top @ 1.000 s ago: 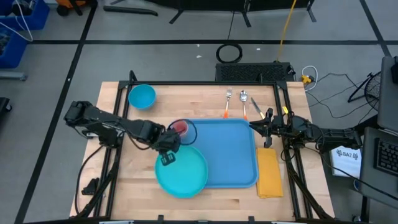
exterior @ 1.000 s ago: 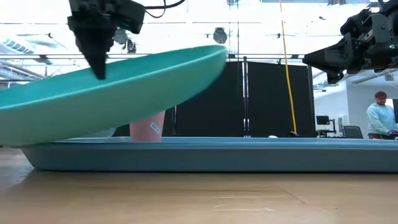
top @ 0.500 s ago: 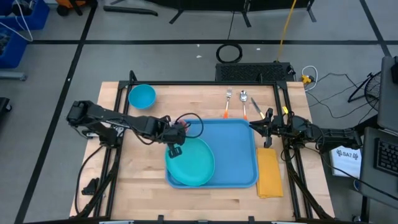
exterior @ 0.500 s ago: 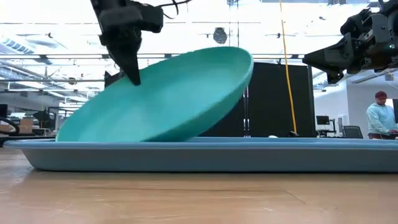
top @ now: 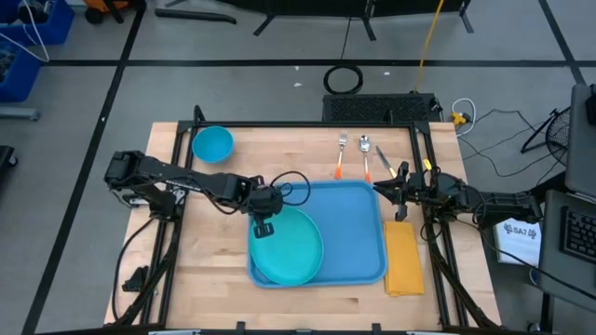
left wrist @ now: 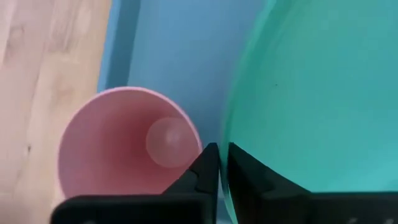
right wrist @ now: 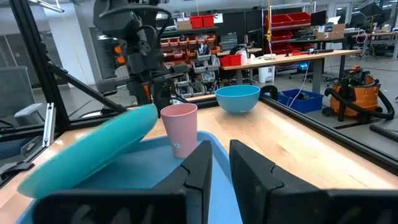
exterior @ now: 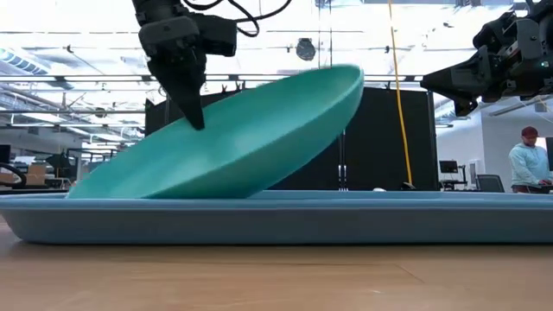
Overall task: Set up tray
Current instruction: Put the light blue plate on the blue serving tray below the pink cup, then put the blue bowl on the light blue plate
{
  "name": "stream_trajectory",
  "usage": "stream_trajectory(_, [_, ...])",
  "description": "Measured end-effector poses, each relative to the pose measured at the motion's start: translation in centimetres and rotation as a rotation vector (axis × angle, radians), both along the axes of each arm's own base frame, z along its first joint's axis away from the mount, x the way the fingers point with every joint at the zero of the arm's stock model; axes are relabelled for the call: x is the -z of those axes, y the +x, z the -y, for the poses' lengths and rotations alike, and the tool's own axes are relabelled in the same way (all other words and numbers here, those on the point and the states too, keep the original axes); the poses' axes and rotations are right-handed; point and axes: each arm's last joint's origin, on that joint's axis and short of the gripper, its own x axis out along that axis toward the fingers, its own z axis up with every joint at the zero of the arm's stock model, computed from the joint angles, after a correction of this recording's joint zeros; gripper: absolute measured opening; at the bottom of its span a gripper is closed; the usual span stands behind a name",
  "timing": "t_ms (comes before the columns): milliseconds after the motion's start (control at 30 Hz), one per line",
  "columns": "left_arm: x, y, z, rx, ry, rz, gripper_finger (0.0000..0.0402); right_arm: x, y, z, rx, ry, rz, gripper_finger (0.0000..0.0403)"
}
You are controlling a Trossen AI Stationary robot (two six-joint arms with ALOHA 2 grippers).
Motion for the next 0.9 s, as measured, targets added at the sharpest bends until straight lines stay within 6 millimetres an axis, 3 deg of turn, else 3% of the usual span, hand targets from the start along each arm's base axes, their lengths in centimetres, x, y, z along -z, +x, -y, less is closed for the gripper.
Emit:
stream_trajectory(200, [0.1,0.1,-0.1,-0.006,0.004,0.005,0.0062,0.0,0.0,0.0,0.0,0.0,0.0,0.0047])
stream_trajectory(633, [-0.1,0.3,0.0,0.012,0.009,0.036,0.0066,0.0,0.0,0.0,0.0,0.0,0.001,0.0047])
stream_trajectory(767, [-1.3,-0.2,-0.3,-0.001,0.072,0.077,0.0067,0.0,0.0,0.0,0.0,0.0,0.001,0.0047])
stream_trajectory(900, [-3.8,-2.1,-1.0,-0.104,0.153,0.133,0.0067,0.0,0.0,0.0,0.0,0.0,0.001,0.0047])
